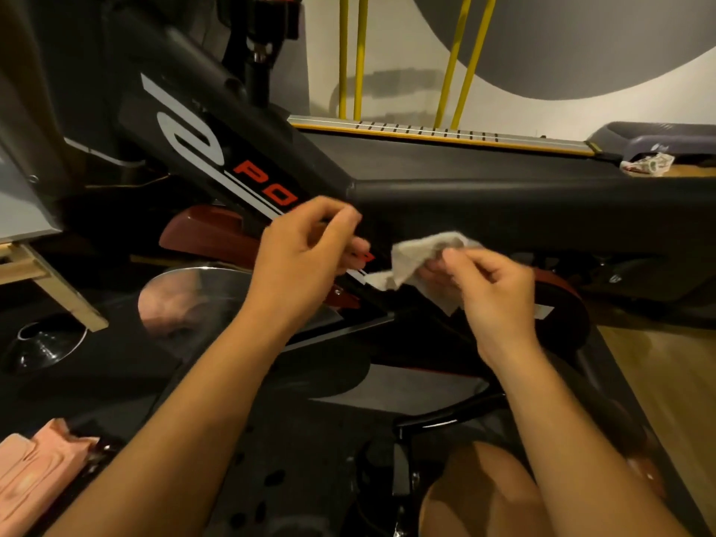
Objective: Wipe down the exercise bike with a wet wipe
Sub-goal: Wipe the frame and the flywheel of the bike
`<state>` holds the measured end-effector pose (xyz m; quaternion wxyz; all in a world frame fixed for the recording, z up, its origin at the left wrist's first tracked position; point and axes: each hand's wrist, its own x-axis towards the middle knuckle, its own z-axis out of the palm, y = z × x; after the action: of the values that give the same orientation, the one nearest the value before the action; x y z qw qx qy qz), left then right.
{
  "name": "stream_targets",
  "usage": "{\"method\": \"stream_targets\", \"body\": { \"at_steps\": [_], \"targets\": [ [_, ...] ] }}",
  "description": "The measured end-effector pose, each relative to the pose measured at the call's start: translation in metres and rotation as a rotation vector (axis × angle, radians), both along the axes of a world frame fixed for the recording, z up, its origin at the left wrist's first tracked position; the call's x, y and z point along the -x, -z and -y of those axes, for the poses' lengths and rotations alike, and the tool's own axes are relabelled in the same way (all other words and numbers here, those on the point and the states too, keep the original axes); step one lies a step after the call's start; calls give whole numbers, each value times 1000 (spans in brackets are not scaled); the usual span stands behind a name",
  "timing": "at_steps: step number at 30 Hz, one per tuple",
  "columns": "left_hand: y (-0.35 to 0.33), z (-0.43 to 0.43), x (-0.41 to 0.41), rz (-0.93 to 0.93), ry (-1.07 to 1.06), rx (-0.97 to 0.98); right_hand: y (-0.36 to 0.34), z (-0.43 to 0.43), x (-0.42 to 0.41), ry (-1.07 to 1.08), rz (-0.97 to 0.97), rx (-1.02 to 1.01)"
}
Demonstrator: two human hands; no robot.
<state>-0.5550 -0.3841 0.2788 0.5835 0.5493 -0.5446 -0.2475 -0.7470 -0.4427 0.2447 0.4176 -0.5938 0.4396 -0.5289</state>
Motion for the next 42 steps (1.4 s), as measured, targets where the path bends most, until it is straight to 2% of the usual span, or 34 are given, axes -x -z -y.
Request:
{"method": "stream_targets", "body": {
  "at_steps": [2,4,8,10,13,16,18,20,24,26,28,30,32,33,36,40,42],
  "targets": [
    [33,-14,-2,-8,58,-150,21,-7,9,8,-73,-89],
    [66,-20,-4,32,133,-280,15,-4,9,-25,-53,-137],
    [112,-21,-12,-153,110,-382,-27,6,-18,-265,-68,60],
    [135,-28,-12,-249,113,-439,-17,6,-26,-296,-127,93],
    [158,-37,-10,-251,151,-478,29,6,5,-206,-227,-16],
    [155,-31,-8,-272,220,-410,51,6,55,81,-269,-61],
    [148,-29,-1,-211,253,-349,44,8,62,168,-330,-41],
    [147,-24,8,-64,265,-326,37,13,52,165,-387,41],
    [144,-3,19,264,208,-326,52,5,39,154,-351,58],
    [144,4,22,372,188,-318,69,-4,44,99,-365,38],
    [144,6,23,369,171,-343,69,-9,40,90,-366,39],
    [141,9,23,356,169,-369,55,-5,19,87,-374,181],
    [135,12,23,299,181,-373,44,-3,-16,-55,-441,382],
    [132,11,22,260,200,-373,43,-4,-33,-158,-501,390],
    [127,5,17,216,270,-391,50,-4,-49,-278,-637,245],
    [130,5,12,321,243,-426,31,3,-12,-90,-633,202],
    [127,8,14,355,247,-458,24,5,-11,-89,-572,151]
  ]
}}
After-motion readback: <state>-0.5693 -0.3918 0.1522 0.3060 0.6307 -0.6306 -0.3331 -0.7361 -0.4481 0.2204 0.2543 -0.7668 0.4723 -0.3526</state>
